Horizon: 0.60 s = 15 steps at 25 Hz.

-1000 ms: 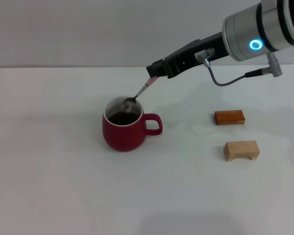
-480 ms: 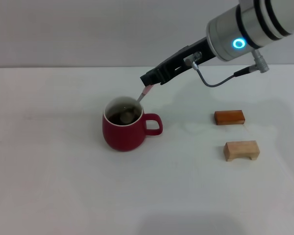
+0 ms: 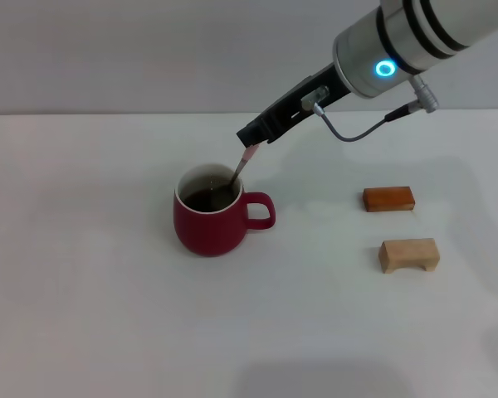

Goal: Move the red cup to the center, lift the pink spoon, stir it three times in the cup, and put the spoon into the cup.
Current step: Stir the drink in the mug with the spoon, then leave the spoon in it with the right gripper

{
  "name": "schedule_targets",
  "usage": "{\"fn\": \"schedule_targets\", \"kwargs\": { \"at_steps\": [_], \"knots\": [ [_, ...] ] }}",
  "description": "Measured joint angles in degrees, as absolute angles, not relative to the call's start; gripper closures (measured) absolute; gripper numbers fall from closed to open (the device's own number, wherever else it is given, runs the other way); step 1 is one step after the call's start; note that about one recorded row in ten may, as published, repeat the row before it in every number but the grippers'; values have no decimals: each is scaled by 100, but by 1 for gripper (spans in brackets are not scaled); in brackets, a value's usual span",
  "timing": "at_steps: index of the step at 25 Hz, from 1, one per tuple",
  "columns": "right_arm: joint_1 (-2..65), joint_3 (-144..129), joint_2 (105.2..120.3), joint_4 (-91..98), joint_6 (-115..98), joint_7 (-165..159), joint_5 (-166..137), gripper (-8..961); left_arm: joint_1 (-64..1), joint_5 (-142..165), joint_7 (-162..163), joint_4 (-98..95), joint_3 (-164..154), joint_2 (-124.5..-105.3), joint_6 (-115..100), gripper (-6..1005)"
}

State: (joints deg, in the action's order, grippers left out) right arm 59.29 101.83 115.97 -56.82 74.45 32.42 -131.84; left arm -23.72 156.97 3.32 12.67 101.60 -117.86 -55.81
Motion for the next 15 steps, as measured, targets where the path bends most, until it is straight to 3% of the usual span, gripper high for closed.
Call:
{"fn": "schedule_targets", "kwargs": {
  "at_steps": [15],
  "knots": [
    [6268,10152,11648,-5278,7463,3384,-13268,815,-2404,15697,343,1278,10160,-11786,-5581,324]
  ]
}}
